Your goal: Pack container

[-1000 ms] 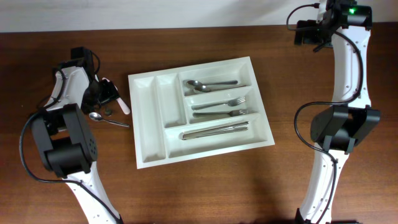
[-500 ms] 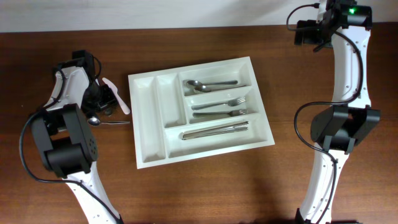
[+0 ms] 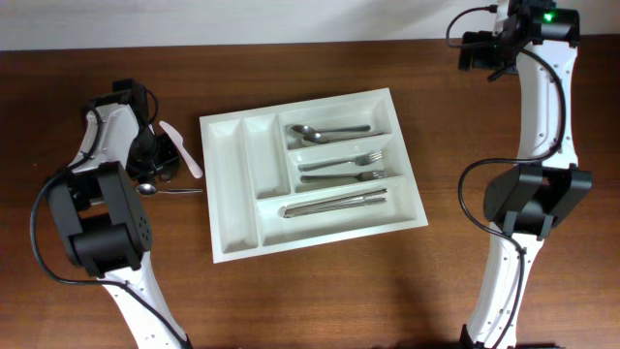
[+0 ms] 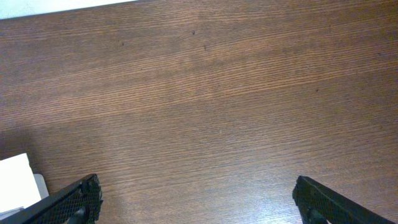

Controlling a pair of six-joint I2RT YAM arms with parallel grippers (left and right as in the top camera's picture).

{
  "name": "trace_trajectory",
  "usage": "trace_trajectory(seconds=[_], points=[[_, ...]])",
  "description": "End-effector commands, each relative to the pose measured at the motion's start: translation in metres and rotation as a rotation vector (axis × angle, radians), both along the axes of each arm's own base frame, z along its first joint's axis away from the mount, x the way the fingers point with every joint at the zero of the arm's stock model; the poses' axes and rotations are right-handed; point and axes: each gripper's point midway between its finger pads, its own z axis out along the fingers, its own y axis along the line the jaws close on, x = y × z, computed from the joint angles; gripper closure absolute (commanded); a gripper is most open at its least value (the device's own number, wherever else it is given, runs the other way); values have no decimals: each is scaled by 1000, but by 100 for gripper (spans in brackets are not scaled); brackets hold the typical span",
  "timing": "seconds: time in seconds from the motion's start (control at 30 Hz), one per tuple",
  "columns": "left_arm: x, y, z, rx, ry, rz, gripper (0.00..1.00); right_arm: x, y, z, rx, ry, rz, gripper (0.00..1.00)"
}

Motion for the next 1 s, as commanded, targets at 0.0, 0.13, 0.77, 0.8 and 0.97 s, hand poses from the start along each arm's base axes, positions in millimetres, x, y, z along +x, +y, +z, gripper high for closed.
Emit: trace_trajectory(seconds=[0.0,0.13,0.77,0.8,0.97], points=[[-5,2,-3,3,26,4,55,1,-2,9,-12,-21,-14,1],[-6,2,-3,1,32,4,64,1,-2,9,-12,-21,-14,1],[-5,3,-3,3,25,4,76,1,-2,9,-12,-21,-14,1],[-4,3,-3,4,22,4,73,1,-2,9,-12,-21,-14,1],[0,4,-3,7,5,3,66,1,-2,9,-12,-21,-14,1]])
